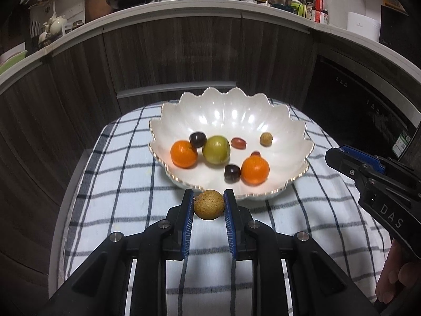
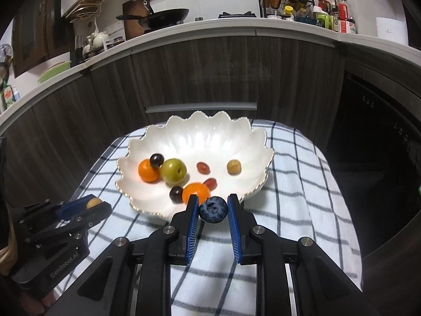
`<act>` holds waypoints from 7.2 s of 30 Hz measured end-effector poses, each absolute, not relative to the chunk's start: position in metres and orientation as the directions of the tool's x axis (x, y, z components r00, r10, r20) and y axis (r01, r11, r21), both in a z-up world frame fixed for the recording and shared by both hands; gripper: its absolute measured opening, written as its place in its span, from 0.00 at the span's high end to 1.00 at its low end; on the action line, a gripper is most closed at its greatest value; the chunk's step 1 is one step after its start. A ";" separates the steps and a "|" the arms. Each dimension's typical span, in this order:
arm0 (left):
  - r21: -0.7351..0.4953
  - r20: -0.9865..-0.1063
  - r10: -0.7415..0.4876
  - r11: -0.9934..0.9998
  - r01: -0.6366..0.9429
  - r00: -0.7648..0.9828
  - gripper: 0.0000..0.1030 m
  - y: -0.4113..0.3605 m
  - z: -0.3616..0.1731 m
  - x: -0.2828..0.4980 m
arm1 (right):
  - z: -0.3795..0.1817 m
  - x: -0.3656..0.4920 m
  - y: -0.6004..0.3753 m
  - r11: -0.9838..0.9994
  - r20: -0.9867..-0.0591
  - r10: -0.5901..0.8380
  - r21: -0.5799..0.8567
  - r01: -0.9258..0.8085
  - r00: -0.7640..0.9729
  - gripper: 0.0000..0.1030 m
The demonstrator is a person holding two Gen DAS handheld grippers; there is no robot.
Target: Organize fruits
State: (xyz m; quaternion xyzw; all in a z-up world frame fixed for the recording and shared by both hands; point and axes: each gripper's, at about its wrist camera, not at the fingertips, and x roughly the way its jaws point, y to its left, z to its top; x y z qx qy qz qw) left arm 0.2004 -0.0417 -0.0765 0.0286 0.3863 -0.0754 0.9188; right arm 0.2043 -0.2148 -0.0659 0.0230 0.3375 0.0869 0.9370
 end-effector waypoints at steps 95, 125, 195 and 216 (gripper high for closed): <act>-0.039 -0.608 -0.040 0.999 0.021 0.793 0.17 -0.022 -0.010 0.201 | -0.011 0.212 -0.224 0.996 -0.559 0.087 0.075 -0.054 0.824 0.23; -0.029 -0.571 -0.002 0.999 -0.018 0.821 0.17 -0.012 -0.008 0.101 | 0.007 0.104 -0.224 0.999 -0.476 -0.006 0.035 0.026 0.879 0.23; -0.035 -0.524 0.030 0.998 -0.057 0.851 0.16 0.003 -0.029 0.049 | -0.017 0.049 -0.215 0.999 -0.489 -0.025 0.024 0.043 0.872 0.23; -0.029 -0.534 0.019 0.999 -0.041 0.845 0.16 0.001 -0.028 0.050 | -0.017 0.049 -0.217 0.999 -0.492 -0.021 0.034 0.043 0.870 0.23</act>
